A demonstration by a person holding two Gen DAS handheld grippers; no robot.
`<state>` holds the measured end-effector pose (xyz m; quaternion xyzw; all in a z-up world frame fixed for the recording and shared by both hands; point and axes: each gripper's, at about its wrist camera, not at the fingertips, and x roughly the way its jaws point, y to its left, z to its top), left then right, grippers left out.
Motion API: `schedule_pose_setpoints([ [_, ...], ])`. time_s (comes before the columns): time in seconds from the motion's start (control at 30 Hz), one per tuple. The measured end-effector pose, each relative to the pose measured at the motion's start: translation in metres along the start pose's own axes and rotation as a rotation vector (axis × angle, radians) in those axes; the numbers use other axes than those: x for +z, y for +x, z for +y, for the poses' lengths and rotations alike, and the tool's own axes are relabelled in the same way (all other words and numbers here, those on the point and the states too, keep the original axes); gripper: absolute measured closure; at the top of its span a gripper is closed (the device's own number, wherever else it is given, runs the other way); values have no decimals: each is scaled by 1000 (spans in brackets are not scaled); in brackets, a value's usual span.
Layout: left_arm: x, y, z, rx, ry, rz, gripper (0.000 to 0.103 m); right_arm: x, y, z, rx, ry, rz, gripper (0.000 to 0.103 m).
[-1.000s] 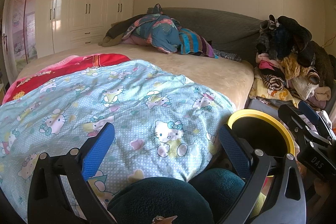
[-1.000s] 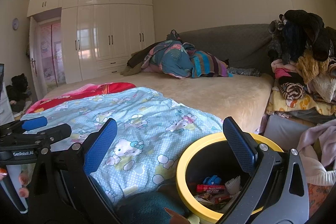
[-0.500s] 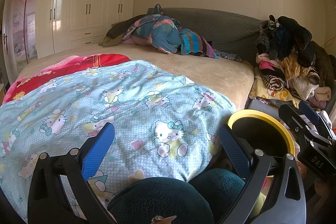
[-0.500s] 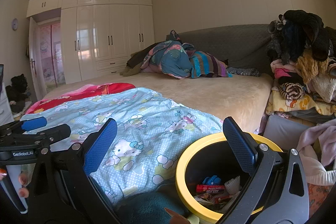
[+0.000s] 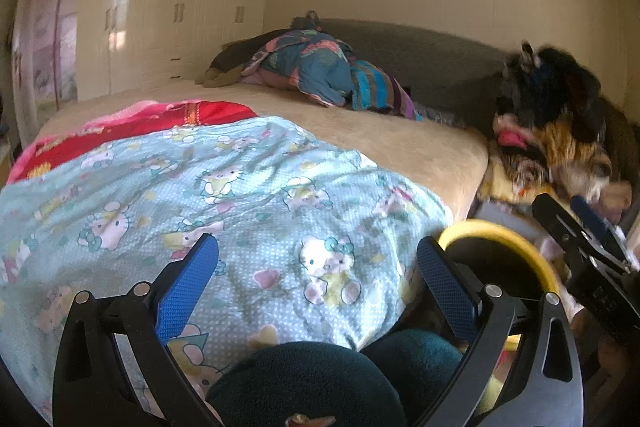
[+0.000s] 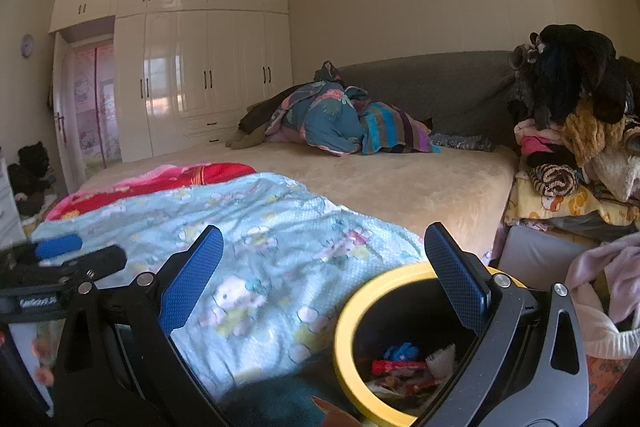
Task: Collect trash
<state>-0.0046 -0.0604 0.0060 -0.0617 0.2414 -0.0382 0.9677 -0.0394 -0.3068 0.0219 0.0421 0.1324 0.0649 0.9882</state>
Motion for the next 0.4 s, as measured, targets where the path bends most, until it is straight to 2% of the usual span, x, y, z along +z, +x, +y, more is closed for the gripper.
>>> schedule_pose_setpoints([
  [0.1,13,-5,32,49,-68,-26,6,20,18,26,90,28,21,10],
  [0.17,22,-7,68,143,-119,-37,6,33,38,59,175,30,59,10],
  [0.23,26,-8,137,296,-229,-24,6,39,64,104,272,10,158,10],
  [0.27,25,-9,158,352,-251,-20,6,39,79,133,319,-7,221,10],
  [0.33,14,-9,233,600,-309,49,6,31,109,194,412,-52,352,10],
  [0.4,-2,-8,297,728,-388,139,6,9,136,255,508,-108,476,10],
])
